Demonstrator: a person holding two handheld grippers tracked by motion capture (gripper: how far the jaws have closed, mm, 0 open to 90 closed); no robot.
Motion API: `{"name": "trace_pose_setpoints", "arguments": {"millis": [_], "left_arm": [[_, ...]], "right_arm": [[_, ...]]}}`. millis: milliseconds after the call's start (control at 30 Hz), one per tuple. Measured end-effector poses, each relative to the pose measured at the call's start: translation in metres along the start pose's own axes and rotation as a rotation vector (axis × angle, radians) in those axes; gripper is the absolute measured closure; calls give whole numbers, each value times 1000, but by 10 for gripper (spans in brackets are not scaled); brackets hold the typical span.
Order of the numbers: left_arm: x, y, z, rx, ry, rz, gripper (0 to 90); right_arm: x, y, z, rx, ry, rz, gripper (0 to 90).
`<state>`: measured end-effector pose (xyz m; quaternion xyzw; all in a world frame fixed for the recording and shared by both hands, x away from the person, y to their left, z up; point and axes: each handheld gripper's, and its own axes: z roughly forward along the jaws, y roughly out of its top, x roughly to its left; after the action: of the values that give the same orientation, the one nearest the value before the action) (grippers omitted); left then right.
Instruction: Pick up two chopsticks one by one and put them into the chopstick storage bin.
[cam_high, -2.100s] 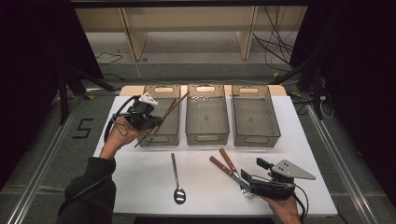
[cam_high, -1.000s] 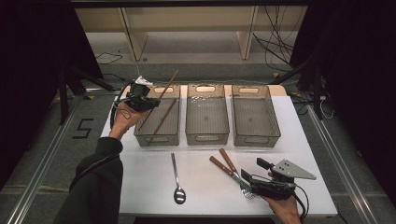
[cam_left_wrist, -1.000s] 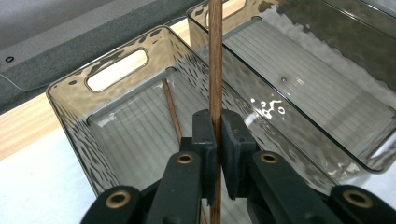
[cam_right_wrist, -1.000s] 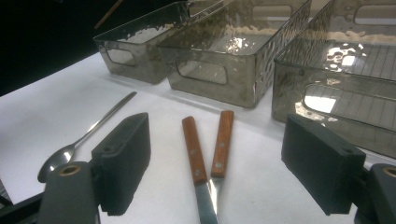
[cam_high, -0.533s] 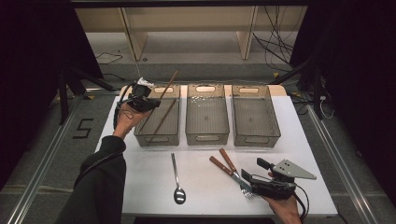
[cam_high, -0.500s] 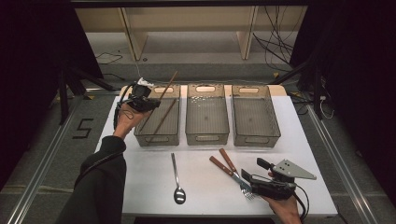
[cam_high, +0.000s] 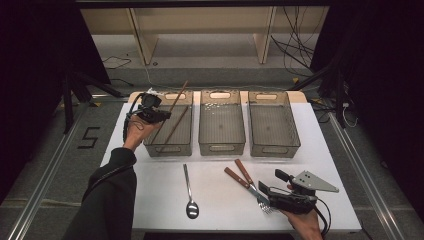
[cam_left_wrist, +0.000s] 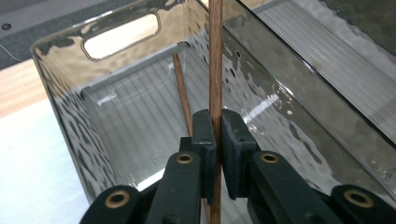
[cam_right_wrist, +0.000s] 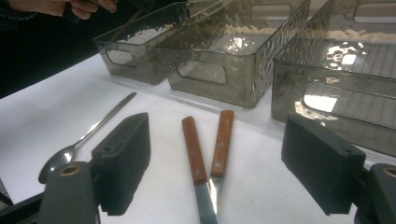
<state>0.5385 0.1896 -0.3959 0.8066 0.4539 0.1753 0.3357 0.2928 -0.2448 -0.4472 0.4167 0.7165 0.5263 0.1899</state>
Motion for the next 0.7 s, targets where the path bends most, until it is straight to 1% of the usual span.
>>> {"name": "trace_pose_setpoints", "arguments": {"millis": [33, 133, 233, 267, 333, 367, 400, 533, 600, 700], "left_arm": [[0, 0, 1, 7, 3, 0, 839], [1, -2, 4, 20, 12, -22, 835], [1, -4, 6, 32, 16, -28, 829], [1, -5, 7, 41, 29, -29, 823], [2, -6, 8, 42, 32, -57, 763], [1, -7, 8, 42, 36, -58, 726], [1, -7, 7, 36, 41, -48, 717], [-3, -7, 0, 19, 31, -44, 620], [-5, -6, -5, 18, 20, -46, 546], [-11, -6, -12, 3, 10, -35, 465]], "right_arm": [[0, 0, 0, 0, 0, 1, 246], [0, 0, 0, -1, -1, -1, 246], [0, 0, -1, -3, 0, -1, 246], [0, 0, -1, -2, 0, 0, 246], [0, 0, -1, -5, -1, -1, 246], [0, 0, -1, -5, -2, 0, 246], [0, 0, -1, -5, -1, -1, 246], [0, 0, -1, -4, -3, 1, 246], [0, 0, -1, -4, -4, -1, 246], [0, 0, -1, -5, -4, -1, 246]]}}
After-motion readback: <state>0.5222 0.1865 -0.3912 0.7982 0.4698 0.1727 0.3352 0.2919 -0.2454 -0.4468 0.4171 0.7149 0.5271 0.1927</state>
